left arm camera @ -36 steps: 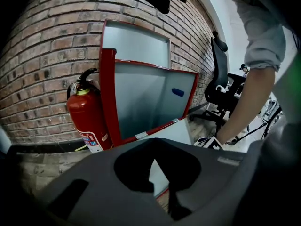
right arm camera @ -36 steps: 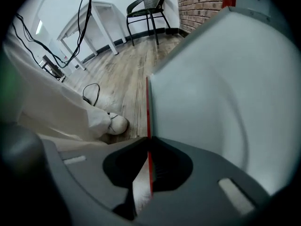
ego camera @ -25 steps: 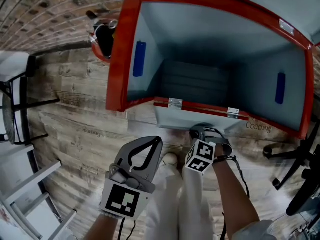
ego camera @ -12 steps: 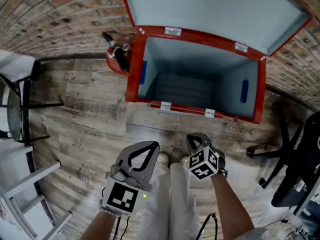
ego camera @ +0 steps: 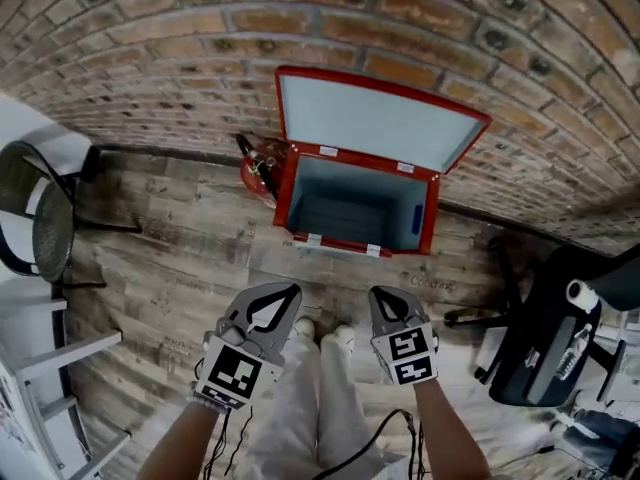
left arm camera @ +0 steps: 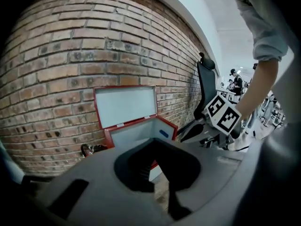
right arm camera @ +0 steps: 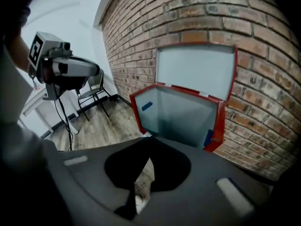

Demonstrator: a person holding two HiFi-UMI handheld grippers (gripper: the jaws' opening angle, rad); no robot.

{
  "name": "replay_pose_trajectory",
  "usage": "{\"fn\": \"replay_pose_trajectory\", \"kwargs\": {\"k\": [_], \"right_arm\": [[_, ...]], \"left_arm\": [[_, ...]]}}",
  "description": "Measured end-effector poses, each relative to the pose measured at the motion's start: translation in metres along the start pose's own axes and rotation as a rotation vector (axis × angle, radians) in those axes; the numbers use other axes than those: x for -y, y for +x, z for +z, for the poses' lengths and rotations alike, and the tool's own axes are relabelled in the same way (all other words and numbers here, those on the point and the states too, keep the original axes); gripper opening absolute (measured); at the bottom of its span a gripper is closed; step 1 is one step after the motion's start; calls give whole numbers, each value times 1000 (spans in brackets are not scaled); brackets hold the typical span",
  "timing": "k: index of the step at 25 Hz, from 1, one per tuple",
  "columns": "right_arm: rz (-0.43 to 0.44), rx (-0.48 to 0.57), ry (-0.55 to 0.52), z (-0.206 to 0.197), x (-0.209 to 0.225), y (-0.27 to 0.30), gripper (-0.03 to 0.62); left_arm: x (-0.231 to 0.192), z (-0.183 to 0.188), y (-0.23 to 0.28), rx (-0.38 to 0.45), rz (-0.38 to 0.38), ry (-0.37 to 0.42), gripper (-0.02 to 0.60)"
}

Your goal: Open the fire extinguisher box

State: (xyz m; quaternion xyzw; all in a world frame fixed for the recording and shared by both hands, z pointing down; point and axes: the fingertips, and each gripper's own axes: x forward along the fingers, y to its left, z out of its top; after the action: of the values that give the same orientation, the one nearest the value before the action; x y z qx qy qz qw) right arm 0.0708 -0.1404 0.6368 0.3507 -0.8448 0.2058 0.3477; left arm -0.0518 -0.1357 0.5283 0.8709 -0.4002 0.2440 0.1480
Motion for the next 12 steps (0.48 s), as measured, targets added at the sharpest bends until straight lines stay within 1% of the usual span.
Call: {"fn": "replay_pose_trajectory", "kwargs": {"k": [3,6,9,12], "right_arm": [[-19,58,13,37,-6,-41,5],[-32,112,4,73,-11,-79,5],[-46,164,-9,105,-19,-117,5],[-58,209,-18,132,-28,-149,5]], "left_arm": [[3,34,-30,12,4,18,-2],[7,69,-55,40,4,44,-2],[12,100,-81,65,6,71,-2],[10,130,-105,104,23,80,-2]]}}
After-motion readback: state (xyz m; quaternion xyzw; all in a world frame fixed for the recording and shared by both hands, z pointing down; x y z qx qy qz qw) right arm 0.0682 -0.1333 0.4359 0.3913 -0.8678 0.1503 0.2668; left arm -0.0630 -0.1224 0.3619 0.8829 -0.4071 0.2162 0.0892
